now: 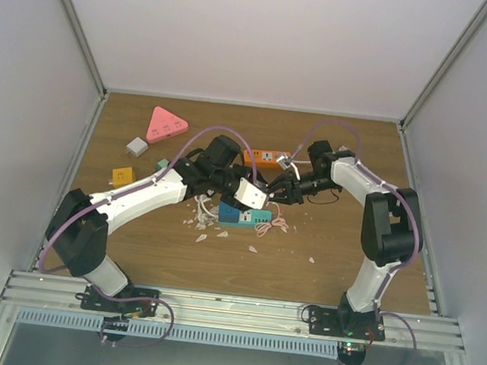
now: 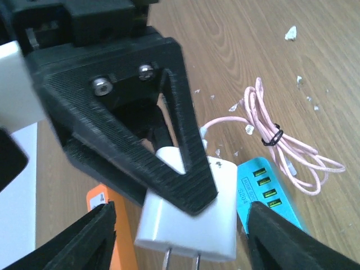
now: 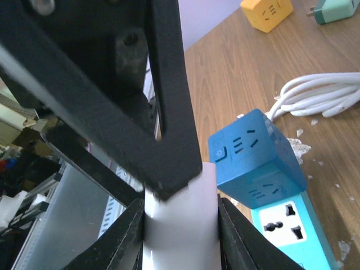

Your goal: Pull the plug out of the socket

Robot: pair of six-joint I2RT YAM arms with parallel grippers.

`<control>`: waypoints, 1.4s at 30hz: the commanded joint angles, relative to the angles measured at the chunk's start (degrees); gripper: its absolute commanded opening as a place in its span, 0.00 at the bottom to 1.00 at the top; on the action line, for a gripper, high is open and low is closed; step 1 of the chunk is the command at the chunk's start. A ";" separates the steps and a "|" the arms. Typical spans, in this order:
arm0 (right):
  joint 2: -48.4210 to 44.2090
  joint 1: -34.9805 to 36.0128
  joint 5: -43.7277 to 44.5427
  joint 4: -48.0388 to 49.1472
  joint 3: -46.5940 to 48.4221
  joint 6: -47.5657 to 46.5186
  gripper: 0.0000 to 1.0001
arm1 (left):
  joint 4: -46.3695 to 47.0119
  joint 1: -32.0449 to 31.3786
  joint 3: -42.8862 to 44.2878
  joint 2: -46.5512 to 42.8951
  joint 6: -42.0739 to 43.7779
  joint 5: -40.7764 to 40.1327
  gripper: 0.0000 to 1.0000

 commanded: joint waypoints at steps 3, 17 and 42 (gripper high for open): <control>1.98 -0.39 -5.97 -3.63 2.40 -2.02 0.08 | 2.00 -2.94 -1.84 1.22 3.27 -5.02 0.53; -0.11 -1.37 -5.67 2.61 1.06 3.31 0.57 | 1.64 -1.90 -1.26 1.13 0.81 -4.95 0.20; -16.69 -5.09 32.27 31.30 -5.01 15.62 1.00 | -3.04 29.67 6.00 5.13 -14.66 10.91 0.16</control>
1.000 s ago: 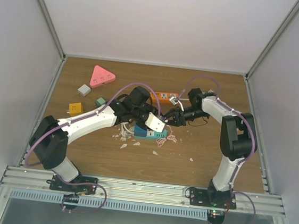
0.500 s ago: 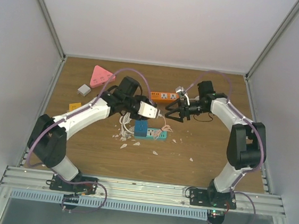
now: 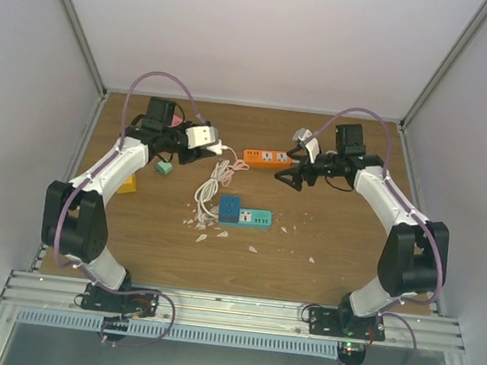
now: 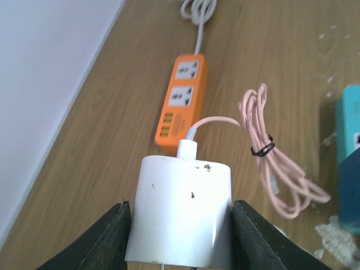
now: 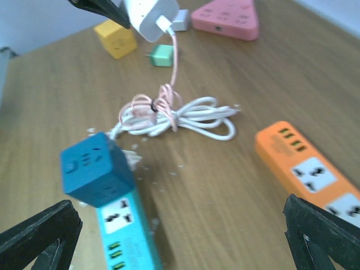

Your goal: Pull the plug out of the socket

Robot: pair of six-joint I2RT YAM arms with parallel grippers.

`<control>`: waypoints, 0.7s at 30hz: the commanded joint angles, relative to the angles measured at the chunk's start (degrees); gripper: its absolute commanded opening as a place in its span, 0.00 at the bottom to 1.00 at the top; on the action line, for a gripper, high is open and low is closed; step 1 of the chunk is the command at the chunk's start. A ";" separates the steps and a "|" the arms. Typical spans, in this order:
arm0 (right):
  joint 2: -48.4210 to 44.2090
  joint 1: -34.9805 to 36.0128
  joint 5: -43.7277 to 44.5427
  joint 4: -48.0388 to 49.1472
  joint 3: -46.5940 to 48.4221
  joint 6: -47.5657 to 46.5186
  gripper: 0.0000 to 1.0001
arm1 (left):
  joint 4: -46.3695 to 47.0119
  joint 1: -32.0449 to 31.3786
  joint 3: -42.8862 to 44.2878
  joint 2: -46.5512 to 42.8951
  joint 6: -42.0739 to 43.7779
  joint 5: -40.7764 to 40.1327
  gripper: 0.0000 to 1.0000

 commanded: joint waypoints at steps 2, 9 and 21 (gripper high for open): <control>-3.45 -0.47 13.37 8.18 -2.08 1.85 1.00 | 0.74 5.22 1.45 5.35 -3.34 0.07 0.17; -6.03 -0.46 18.14 11.11 -2.33 0.35 1.00 | 1.26 12.40 5.97 14.66 -7.72 -1.52 0.17; -10.88 -0.48 26.82 19.91 -7.10 5.97 1.00 | 1.30 19.55 9.78 25.52 -9.02 -5.08 0.17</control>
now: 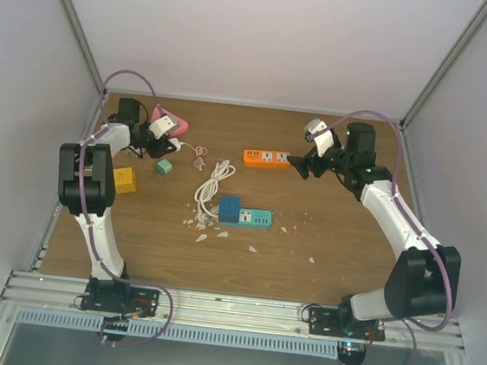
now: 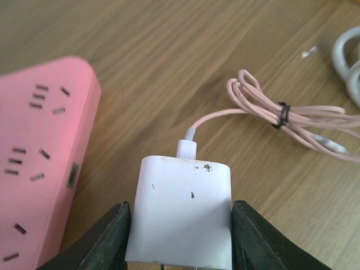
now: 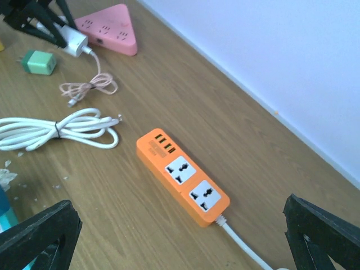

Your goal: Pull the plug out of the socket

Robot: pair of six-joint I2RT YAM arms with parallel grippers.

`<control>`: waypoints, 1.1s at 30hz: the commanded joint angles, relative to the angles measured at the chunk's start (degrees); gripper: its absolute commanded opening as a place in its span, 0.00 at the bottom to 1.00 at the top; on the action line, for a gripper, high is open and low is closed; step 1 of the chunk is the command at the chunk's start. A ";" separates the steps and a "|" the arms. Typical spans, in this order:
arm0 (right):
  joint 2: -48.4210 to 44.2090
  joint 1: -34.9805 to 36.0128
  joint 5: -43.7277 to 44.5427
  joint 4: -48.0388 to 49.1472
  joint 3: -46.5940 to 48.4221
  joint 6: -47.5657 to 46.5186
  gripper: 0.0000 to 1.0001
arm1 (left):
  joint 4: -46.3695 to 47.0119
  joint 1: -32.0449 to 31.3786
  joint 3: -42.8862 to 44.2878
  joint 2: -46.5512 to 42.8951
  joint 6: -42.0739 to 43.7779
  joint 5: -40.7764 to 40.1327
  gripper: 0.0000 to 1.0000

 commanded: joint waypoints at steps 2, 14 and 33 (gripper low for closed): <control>-1.69 -0.46 2.80 3.97 -1.10 2.53 1.00 | 0.91 0.60 0.40 2.61 1.24 -2.40 0.17; 0.32 1.72 -9.20 -3.35 -5.45 -11.05 1.00 | 0.25 1.80 -2.11 -0.28 2.44 -3.19 0.55; 3.10 11.38 -8.40 -0.13 -17.71 -25.63 1.00 | -7.88 -3.40 -5.03 -19.51 1.55 9.65 0.99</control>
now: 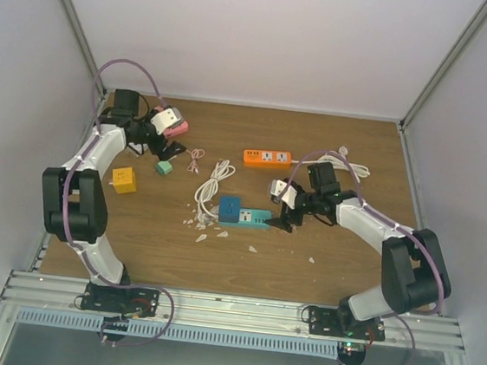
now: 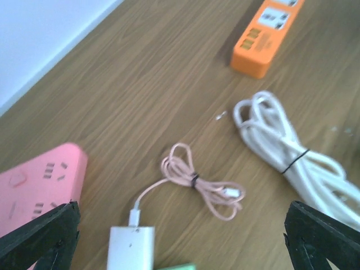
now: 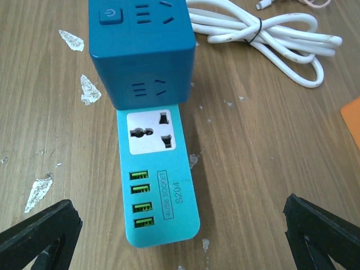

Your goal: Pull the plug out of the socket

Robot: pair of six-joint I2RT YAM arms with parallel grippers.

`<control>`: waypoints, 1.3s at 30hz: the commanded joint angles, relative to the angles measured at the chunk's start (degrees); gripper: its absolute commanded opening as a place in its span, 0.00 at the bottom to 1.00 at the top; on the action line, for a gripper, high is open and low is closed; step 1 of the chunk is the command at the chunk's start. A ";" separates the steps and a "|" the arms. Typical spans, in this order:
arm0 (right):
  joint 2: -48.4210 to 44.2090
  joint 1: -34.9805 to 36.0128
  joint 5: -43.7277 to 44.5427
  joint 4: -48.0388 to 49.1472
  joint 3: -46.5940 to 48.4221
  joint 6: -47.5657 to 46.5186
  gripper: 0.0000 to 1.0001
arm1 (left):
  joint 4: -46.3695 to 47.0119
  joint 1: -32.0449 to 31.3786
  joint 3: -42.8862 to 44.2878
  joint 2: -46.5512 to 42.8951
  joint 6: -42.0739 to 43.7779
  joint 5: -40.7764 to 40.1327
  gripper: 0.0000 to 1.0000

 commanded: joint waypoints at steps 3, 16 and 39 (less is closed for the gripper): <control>2.13 2.28 -0.32 2.68 -0.75 -4.31 1.00 | 2.08 -3.71 -7.07 -11.10 -0.23 6.49 0.99; 9.93 6.68 2.00 3.39 2.50 -1.99 1.00 | 2.78 -18.79 -20.65 -14.86 5.57 6.89 0.99; 19.49 9.57 4.12 -3.08 11.26 -3.84 0.61 | 14.42 -31.07 -26.83 -7.80 4.15 0.73 0.89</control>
